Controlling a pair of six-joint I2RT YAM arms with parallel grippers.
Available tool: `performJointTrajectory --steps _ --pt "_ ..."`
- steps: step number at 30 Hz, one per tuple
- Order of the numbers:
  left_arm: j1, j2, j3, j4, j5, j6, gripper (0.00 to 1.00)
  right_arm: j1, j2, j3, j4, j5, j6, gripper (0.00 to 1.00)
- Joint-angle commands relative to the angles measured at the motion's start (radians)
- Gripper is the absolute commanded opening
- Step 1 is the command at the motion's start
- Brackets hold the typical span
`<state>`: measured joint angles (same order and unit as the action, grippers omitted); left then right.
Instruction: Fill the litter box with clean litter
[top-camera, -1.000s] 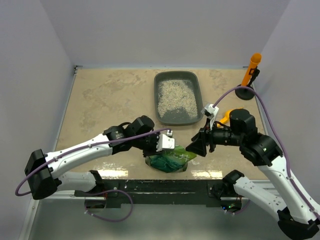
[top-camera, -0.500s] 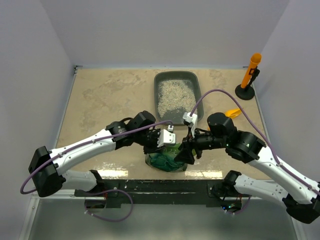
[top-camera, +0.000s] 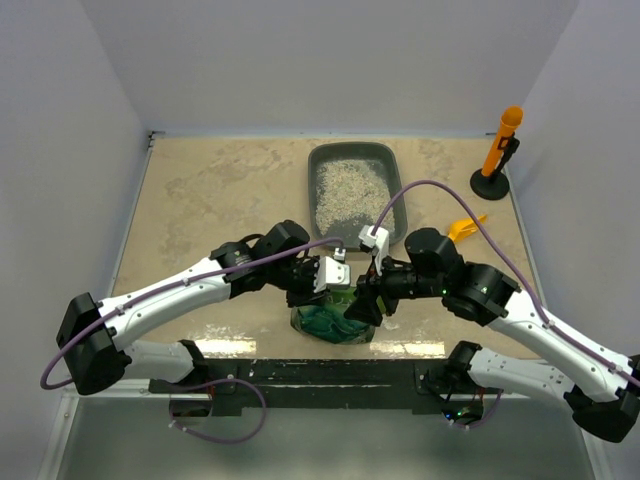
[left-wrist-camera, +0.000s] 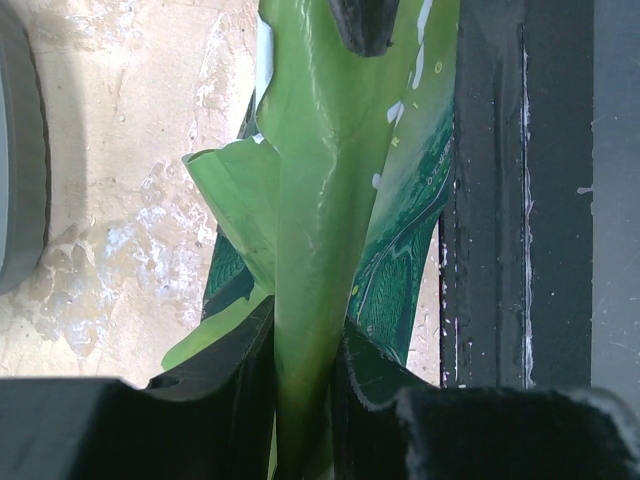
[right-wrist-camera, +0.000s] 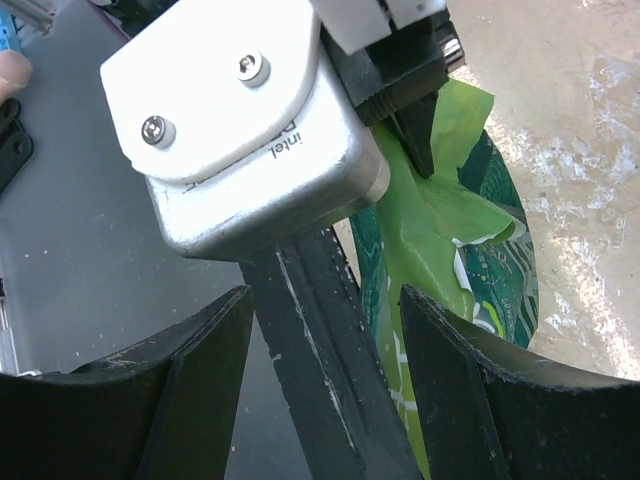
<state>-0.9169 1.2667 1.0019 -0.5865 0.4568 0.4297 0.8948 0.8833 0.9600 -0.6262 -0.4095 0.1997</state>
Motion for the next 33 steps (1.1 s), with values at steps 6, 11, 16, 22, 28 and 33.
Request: performJointTrajectory --steps 6,11,16,22,28,33 --pt "0.027 -0.03 0.014 0.014 -0.017 -0.005 0.29 0.013 -0.012 -0.007 0.057 0.058 -0.011 0.64" --pt "0.029 -0.041 0.007 0.014 -0.02 -0.006 0.29 0.018 0.006 -0.018 0.056 0.075 -0.008 0.64" --pt "0.03 -0.069 0.007 0.02 -0.033 -0.017 0.33 0.038 0.063 -0.023 0.045 0.118 0.013 0.64" --pt "0.03 -0.13 -0.02 0.069 -0.066 -0.043 0.48 0.055 0.115 -0.021 0.029 0.153 0.027 0.64" --pt "0.032 -0.139 -0.04 0.07 -0.072 -0.034 0.5 0.064 0.106 0.02 0.002 0.227 0.043 0.64" --pt "0.03 -0.132 -0.054 0.074 -0.049 -0.034 0.46 0.066 0.095 0.107 -0.032 0.218 0.053 0.66"
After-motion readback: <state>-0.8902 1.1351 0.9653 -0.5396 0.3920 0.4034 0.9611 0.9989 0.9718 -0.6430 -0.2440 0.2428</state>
